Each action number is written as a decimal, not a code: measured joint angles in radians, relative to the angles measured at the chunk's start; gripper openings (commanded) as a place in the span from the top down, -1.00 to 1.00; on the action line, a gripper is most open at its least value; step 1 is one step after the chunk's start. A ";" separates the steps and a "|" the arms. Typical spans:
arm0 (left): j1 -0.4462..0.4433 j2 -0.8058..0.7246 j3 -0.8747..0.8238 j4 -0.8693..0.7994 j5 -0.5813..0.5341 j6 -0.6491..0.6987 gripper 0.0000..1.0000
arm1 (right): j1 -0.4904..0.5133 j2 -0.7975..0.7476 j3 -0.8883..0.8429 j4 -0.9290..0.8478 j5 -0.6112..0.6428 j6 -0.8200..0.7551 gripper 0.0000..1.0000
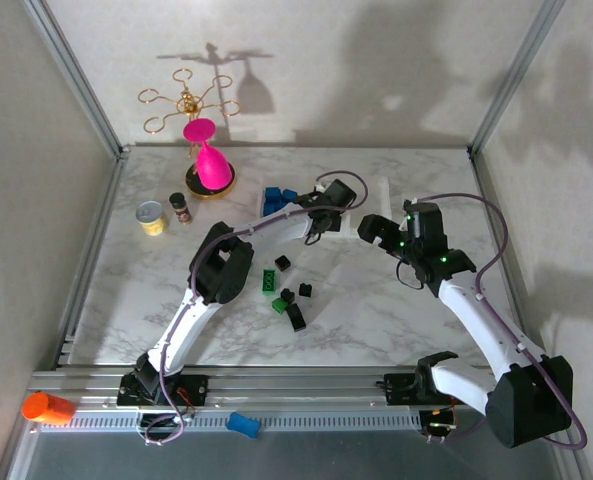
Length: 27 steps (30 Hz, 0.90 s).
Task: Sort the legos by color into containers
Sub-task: Place the lego in the container.
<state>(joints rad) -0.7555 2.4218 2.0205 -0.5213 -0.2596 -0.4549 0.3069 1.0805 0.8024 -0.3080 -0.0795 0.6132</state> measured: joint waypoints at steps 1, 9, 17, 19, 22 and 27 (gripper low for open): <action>0.000 -0.004 -0.014 0.008 -0.003 0.002 0.10 | 0.000 0.000 0.000 0.000 0.000 0.000 -0.97; 0.000 -0.032 -0.043 0.004 -0.003 0.014 0.03 | 0.000 0.000 0.000 0.000 0.000 0.000 -0.97; 0.000 -0.134 -0.066 0.018 0.016 0.014 0.04 | 0.000 -0.010 0.000 -0.002 -0.011 -0.021 -0.97; 0.000 -0.208 -0.119 0.041 0.022 0.013 0.05 | -0.002 -0.014 0.000 -0.002 -0.026 -0.034 -0.97; 0.001 -0.362 -0.254 0.100 0.028 0.006 0.06 | -0.002 -0.019 0.000 -0.001 -0.051 -0.053 -0.97; 0.009 -0.581 -0.488 0.179 0.031 -0.021 0.05 | 0.005 -0.029 -0.006 0.006 -0.113 -0.083 -0.97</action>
<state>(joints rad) -0.7464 1.8412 1.5322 -0.3420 -0.2287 -0.4759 0.3122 1.0519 0.7967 -0.3019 -0.1921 0.5304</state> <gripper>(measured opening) 0.473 0.987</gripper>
